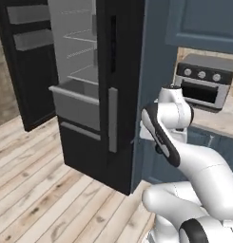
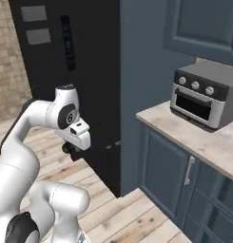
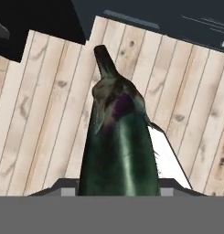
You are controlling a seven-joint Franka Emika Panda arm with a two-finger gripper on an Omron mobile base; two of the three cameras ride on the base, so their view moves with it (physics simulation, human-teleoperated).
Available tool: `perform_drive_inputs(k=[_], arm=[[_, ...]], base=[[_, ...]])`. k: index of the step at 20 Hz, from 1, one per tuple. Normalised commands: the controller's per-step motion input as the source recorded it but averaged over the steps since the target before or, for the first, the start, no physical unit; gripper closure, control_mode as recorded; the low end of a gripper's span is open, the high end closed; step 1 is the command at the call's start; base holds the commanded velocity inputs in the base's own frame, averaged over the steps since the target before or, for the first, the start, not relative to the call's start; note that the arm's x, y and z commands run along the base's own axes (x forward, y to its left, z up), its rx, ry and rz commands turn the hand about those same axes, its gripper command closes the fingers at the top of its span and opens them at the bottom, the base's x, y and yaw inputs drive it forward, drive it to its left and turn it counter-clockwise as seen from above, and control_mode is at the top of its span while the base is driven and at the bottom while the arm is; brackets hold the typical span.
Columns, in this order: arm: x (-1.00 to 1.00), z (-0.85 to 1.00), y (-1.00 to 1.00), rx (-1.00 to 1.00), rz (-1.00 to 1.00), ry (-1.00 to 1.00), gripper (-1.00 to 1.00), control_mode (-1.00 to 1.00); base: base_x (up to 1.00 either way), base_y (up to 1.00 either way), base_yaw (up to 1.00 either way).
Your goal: Place the eggplant and squash inside the fridge drawer. Close the drawer after placing the vegetables.
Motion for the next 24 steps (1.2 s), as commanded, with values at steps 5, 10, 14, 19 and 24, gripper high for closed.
perform_drive_inputs(k=[5, 10, 14, 19, 24], arm=[[0.00, 0.00, 0.00, 0.00, 0.00, 0.00, 1.00, 1.00], [0.00, 0.00, 0.00, 0.00, 0.00, 0.00, 1.00, 1.00], [0.00, 0.00, 0.00, 0.00, 0.00, 0.00, 1.00, 1.00], [0.00, 0.00, 0.00, 0.00, 0.00, 0.00, 1.00, 1.00], [0.00, 0.00, 0.00, 0.00, 0.00, 0.00, 1.00, 1.00]], base=[[-0.20, 0.00, 0.83], [0.05, 0.21, 0.60], [0.69, 0.89, 0.11], [0.99, 0.65, -0.11], [1.00, 0.44, -0.49]])
